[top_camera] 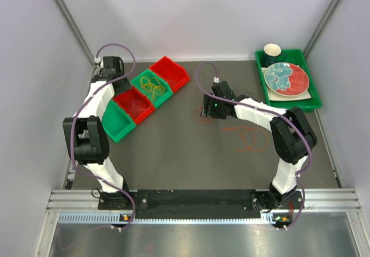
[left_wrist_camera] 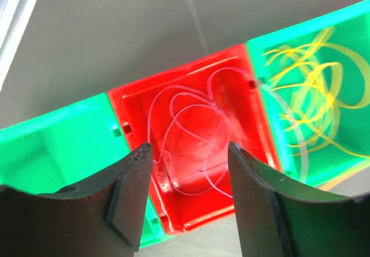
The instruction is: Untangle the cables
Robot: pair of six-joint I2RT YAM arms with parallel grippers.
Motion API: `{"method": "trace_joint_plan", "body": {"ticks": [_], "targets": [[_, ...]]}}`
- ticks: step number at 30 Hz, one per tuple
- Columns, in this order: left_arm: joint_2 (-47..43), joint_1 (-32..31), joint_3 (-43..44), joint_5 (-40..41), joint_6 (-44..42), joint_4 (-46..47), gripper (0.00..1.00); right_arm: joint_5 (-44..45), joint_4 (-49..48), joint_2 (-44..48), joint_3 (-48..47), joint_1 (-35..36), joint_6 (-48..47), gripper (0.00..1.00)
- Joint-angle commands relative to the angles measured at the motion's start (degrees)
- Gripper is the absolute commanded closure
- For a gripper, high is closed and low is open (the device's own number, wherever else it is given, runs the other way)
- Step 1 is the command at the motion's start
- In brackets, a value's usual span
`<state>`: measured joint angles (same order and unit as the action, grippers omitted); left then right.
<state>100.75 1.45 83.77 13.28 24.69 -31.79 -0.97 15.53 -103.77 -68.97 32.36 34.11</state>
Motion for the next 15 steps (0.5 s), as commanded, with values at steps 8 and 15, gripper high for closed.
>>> {"method": "trace_joint_plan", "body": {"ticks": [8,15], "targets": [[6.5,-8.1,10.2,-1.0,1.2,-1.5,0.46,-0.3,-1.7,1.3,-0.2,-0.4,-0.1,0.37],[8.9,-10.9,11.0,7.8,9.1,0.1,0.49,-0.1,-1.4,0.8,-0.6,-0.3,-0.3,0.37]]}}
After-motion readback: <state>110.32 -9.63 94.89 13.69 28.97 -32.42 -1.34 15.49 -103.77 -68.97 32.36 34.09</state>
